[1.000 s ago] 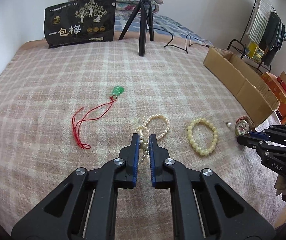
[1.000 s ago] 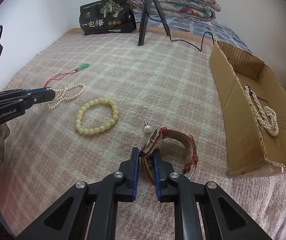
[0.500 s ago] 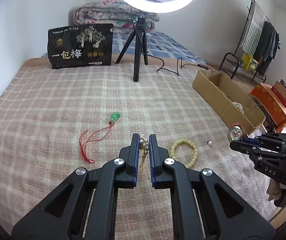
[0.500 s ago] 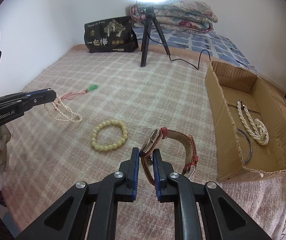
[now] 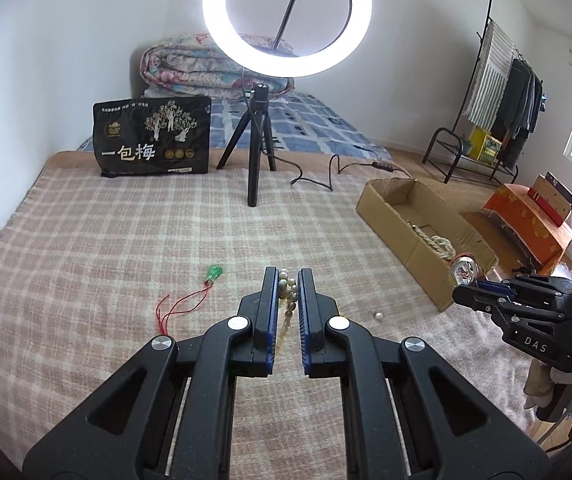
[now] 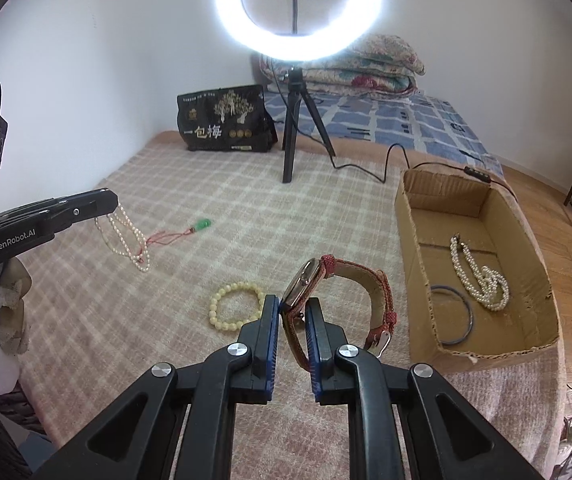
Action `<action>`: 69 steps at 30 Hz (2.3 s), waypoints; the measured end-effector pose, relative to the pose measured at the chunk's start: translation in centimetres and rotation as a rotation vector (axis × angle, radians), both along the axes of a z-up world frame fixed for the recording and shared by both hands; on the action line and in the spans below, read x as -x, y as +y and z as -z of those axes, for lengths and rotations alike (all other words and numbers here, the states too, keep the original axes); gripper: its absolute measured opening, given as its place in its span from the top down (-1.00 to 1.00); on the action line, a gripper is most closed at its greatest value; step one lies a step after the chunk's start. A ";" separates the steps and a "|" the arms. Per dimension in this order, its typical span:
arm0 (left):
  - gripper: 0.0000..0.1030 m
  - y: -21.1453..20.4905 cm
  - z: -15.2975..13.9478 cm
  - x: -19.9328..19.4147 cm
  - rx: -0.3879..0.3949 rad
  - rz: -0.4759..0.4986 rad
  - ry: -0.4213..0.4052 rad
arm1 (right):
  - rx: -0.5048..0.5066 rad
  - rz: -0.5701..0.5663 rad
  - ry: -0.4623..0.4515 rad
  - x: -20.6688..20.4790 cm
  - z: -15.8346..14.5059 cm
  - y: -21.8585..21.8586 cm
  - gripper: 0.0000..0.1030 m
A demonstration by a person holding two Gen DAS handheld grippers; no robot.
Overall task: Organize jewelry
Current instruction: 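Lift the bead necklace with the left tool over the box while right tool carries the watch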
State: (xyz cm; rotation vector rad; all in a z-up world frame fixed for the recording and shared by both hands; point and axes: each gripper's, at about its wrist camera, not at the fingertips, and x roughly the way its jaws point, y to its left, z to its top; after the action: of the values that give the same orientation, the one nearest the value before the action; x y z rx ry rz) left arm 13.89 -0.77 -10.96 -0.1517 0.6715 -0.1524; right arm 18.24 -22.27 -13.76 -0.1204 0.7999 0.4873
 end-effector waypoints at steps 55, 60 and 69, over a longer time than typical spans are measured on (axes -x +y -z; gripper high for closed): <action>0.86 -19.6 -5.2 -16.3 0.044 0.233 -0.043 | -0.018 0.204 0.020 -5.8 -0.4 -14.5 0.78; 0.86 -21.2 -3.2 -18.7 0.010 0.230 -0.007 | -0.015 0.197 0.044 -6.9 0.8 -14.8 0.78; 0.86 -23.5 -1.6 -20.6 -0.015 0.247 0.025 | -0.010 0.186 0.060 -8.1 2.1 -15.1 0.78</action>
State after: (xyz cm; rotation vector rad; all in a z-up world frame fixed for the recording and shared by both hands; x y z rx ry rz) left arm 34.49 -24.25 -9.41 -0.0558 0.7151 -0.3835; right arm 26.31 -37.34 -15.85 -0.0216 0.8578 0.3203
